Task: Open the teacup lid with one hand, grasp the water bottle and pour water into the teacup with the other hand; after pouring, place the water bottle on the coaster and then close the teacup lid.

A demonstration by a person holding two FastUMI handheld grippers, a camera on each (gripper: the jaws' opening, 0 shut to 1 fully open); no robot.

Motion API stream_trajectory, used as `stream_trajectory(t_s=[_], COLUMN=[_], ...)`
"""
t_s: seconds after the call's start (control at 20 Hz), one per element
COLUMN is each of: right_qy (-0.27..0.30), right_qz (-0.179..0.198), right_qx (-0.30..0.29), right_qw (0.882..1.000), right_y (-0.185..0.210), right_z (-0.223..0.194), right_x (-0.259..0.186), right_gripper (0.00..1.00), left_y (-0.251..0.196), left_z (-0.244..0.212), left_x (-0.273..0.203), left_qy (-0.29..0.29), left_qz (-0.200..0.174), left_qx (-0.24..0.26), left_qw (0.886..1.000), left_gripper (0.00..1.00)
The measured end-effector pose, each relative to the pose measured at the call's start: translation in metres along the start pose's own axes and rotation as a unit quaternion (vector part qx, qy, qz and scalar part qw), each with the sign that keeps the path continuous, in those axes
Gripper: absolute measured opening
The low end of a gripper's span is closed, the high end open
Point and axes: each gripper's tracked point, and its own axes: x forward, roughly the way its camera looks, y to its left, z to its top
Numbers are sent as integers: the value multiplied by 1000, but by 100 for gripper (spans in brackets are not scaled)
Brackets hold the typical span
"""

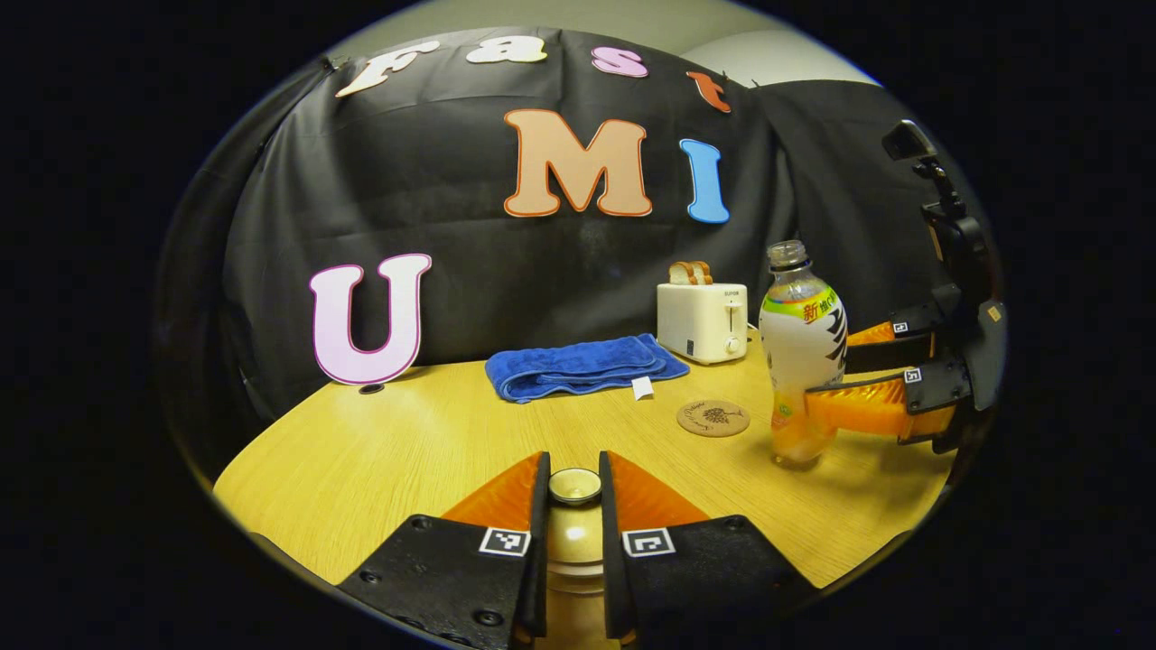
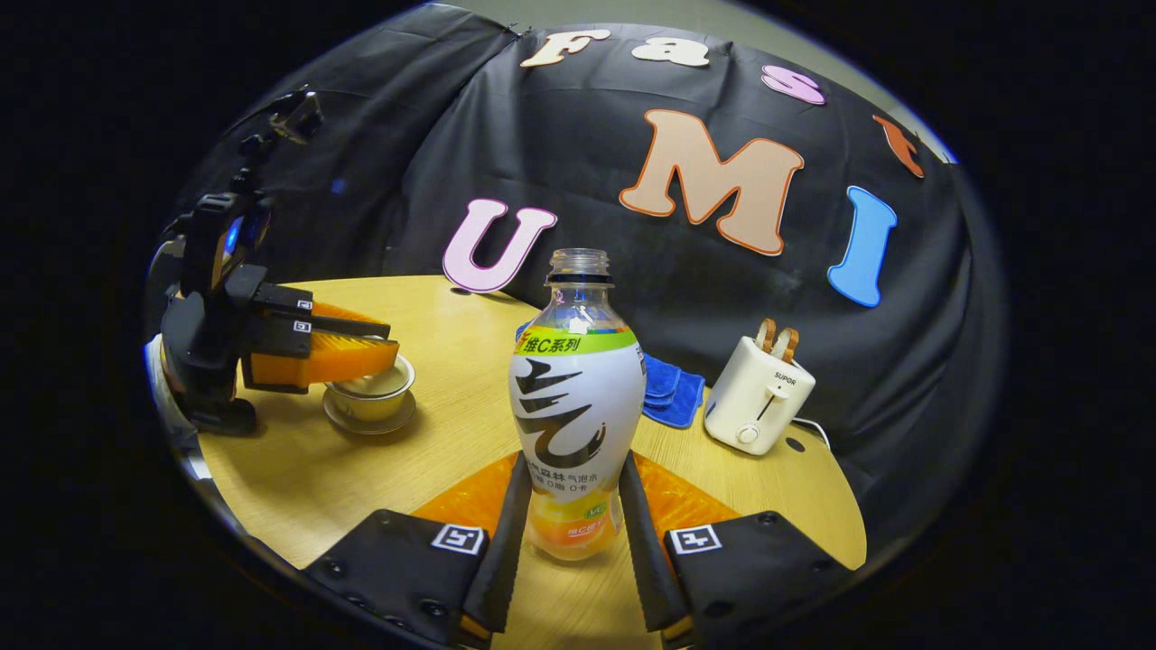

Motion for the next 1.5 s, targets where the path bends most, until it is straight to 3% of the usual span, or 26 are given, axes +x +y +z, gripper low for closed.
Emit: stream_trajectory(t_s=[0.3,0.45,0.6,0.75,0.8,0.85,1.05,1.5], right_qy=[-9,-18,-30,-46,-52,-59,-76,-47], right_qz=[-1,-6,-10,-31,-38,-46,-60,-83], right_qx=[19,38,70,89,91,95,118,149], right_qw=[1000,999,997,995,994,993,988,984], right_y=[0,-4,-9,-21,-26,-30,-39,-50], right_z=[7,14,21,30,33,36,44,16], right_x=[4,10,23,36,41,46,71,117], right_gripper=[59,60,60,60,60,60,59,60], left_y=[3,6,9,11,12,12,13,13], left_z=[6,16,25,31,34,37,42,45], left_x=[-6,-13,-22,-33,-36,-39,-49,-64], left_qy=[-22,-40,-55,-69,-72,-77,-85,-95], left_qz=[15,25,35,45,48,51,55,58], left_qx=[-2,1,6,1,-1,-2,-7,-11], left_qw=[1000,999,998,997,996,996,995,994], left_gripper=[33,69,87,92,88,92,89,88])
